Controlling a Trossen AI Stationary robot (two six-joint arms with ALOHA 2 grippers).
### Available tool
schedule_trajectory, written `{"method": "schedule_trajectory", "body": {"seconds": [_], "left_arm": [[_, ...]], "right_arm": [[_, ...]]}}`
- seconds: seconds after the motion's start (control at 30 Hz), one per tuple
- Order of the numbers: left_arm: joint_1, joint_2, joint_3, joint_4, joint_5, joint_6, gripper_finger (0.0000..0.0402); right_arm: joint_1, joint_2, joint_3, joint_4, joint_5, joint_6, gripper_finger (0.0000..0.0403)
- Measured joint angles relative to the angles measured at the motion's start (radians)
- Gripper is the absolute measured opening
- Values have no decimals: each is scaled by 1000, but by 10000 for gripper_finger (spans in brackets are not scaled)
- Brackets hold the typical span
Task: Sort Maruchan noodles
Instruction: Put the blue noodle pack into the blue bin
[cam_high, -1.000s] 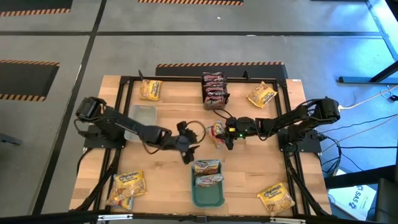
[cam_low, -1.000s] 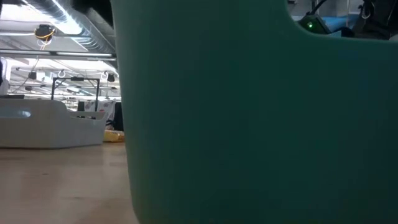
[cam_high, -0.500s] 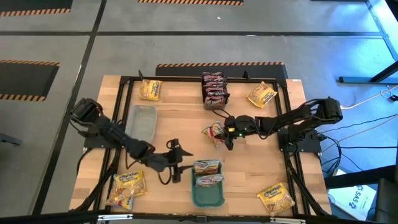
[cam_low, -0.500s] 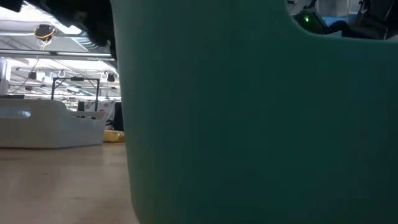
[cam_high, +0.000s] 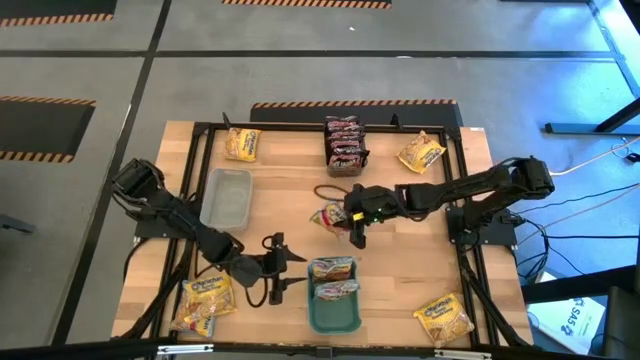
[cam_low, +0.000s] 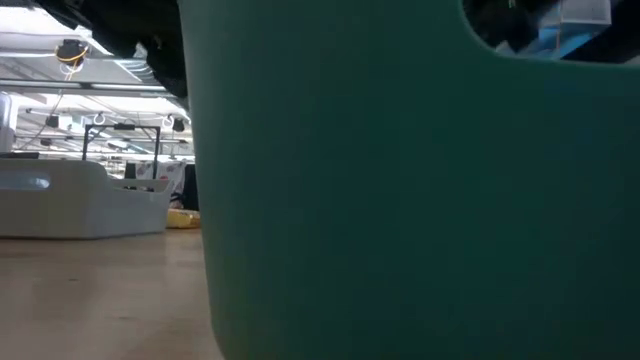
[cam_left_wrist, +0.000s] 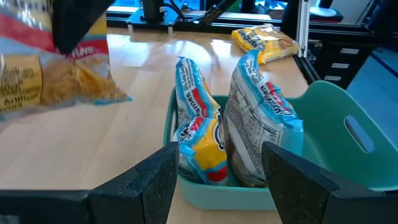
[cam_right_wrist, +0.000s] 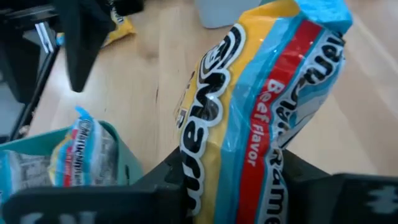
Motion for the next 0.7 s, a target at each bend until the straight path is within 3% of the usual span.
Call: {"method": "schedule_trajectory", "body": {"seconds": [0.1, 0.3, 0.7], "left_arm": [[-1, 0, 0, 3, 0, -2, 224], [-1, 0, 0, 3, 0, -16, 224], [-1, 1, 0, 32, 8, -50, 224]], "right_arm": [[51, 0, 83, -86, 45, -32, 105], [198, -1, 172, -98, 48, -84, 105], [413, 43, 179, 22, 45, -83, 105]]}}
